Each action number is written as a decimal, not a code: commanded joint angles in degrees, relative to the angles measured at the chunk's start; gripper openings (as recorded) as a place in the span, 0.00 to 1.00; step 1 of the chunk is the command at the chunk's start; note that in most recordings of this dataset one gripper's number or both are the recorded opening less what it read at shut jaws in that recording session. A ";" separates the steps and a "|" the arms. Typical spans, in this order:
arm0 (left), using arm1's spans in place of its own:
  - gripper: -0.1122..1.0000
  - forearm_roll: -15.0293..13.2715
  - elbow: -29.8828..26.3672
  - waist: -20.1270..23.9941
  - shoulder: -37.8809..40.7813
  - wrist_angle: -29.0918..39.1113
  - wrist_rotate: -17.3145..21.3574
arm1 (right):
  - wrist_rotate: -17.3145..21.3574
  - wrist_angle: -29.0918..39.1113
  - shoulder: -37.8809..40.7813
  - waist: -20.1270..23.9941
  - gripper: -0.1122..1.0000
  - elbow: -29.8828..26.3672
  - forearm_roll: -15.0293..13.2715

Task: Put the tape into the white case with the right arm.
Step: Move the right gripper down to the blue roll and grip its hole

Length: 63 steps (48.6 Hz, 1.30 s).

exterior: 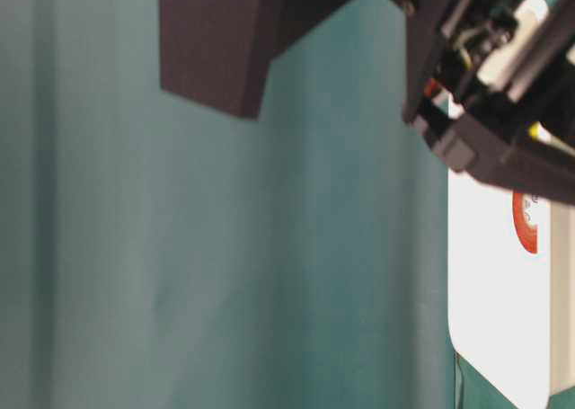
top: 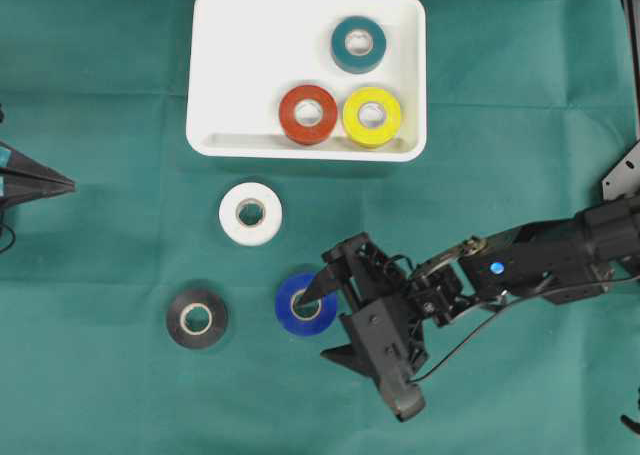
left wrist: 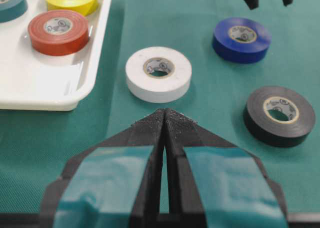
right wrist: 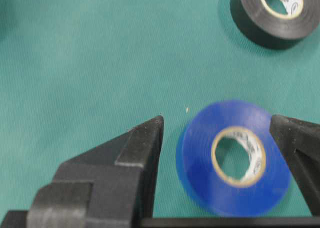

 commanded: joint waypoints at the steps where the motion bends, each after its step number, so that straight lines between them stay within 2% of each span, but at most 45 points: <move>1: 0.11 0.00 -0.53 0.18 0.44 -0.79 0.00 | 0.09 -0.18 0.18 0.26 0.63 -2.29 -0.09; 29: 0.11 0.00 -0.44 0.18 0.44 -0.88 0.00 | 4.92 2.99 3.34 0.35 0.62 -2.46 -0.09; 40: 0.11 0.00 -0.44 0.18 0.44 -0.88 0.00 | 5.45 3.69 4.13 0.44 0.62 -2.02 -0.09; 54: 0.11 0.09 -0.44 0.18 0.44 -0.97 0.00 | 5.63 9.40 5.36 0.44 0.48 -3.34 0.00; 63: 0.11 0.09 -0.44 0.18 0.44 -0.97 0.00 | 5.54 10.20 5.36 0.44 0.48 -4.13 0.00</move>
